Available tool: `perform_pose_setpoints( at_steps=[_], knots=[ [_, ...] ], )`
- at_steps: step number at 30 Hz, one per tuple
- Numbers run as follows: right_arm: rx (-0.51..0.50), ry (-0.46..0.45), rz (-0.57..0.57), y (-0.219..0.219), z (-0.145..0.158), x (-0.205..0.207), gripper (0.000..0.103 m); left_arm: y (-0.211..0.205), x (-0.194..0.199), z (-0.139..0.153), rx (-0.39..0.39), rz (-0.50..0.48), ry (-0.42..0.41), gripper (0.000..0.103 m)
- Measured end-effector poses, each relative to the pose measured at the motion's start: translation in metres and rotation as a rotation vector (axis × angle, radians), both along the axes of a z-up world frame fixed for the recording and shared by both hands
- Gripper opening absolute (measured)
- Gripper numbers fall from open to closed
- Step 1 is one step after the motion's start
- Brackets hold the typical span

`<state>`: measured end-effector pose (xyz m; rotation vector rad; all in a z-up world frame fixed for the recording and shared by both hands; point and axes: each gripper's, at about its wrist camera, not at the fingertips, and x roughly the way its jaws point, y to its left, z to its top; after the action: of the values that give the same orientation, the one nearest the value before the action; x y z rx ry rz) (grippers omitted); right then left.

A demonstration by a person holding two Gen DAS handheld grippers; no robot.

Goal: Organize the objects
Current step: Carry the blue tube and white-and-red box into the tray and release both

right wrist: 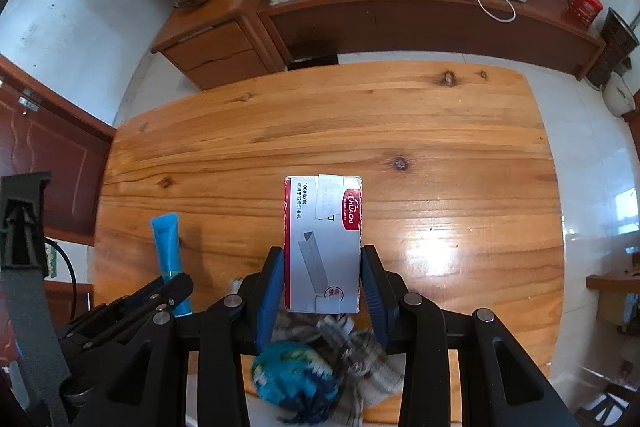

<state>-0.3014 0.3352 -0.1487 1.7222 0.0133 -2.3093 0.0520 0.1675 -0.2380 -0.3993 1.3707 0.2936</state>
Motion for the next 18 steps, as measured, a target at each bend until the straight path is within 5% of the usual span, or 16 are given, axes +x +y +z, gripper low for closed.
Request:
perform_pose_setpoints(
  at_steps=[7,14,15,18],
  knots=[
    [-0.045,0.05,0.091,0.005,0.041,0.042,0.038,-0.017,-0.022,0.041,0.029,-0.028,-0.073,0.019],
    [-0.081,0.081,0.169,0.024,0.074,0.095,0.039,-0.015,-0.091,0.081,0.052,-0.059,-0.127,0.019],
    [-0.083,0.088,0.271,0.027,0.076,0.102,0.039,-0.017,-0.101,0.085,0.06,-0.07,-0.139,0.019],
    [-0.098,0.085,0.305,0.041,0.083,0.126,0.039,-0.021,-0.124,0.092,0.077,-0.083,-0.153,0.019]
  ],
)
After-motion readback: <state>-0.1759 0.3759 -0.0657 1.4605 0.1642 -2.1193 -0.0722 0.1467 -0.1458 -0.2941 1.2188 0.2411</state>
